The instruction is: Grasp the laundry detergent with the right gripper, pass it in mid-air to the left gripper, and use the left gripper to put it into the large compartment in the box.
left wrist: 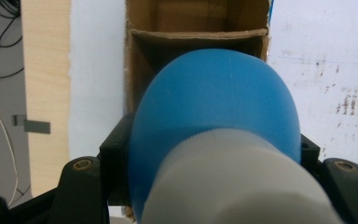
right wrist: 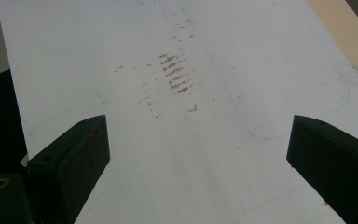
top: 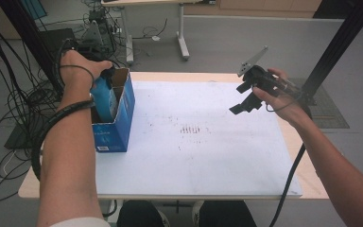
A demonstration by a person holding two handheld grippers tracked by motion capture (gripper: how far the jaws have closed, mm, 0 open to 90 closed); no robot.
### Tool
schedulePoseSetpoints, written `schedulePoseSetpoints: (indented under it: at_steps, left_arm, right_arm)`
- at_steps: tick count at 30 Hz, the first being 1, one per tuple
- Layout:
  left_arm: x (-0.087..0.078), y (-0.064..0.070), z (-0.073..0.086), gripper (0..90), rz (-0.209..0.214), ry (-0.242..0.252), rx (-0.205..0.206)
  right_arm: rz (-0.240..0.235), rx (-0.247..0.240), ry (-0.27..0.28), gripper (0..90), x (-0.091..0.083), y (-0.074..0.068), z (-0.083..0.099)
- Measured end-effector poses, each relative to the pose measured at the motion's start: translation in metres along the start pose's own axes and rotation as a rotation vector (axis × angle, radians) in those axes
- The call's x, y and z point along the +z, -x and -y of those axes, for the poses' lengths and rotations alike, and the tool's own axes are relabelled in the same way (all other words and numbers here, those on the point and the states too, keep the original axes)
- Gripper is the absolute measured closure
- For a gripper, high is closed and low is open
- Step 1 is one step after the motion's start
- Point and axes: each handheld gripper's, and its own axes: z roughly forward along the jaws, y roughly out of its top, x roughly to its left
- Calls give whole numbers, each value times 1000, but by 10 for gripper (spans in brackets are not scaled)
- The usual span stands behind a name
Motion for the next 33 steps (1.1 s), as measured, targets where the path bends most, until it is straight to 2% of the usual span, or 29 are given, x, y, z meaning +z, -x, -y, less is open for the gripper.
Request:
schedulePoseSetpoints:
  at_steps: [13, 23, 33]
  left_arm:
    - [40, 3, 5, 373, -11, -7, 35]
    - [58, 2, 8, 373, -25, -19, 55]
    - [70, -6, 12, 373, -28, -22, 66]
  right_arm:
    - [21, 1, -17, 57, -6, 3, 0]
    - [30, 0, -31, 57, -8, 4, 0]
    - [43, 3, -43, 57, -13, 6, 0]
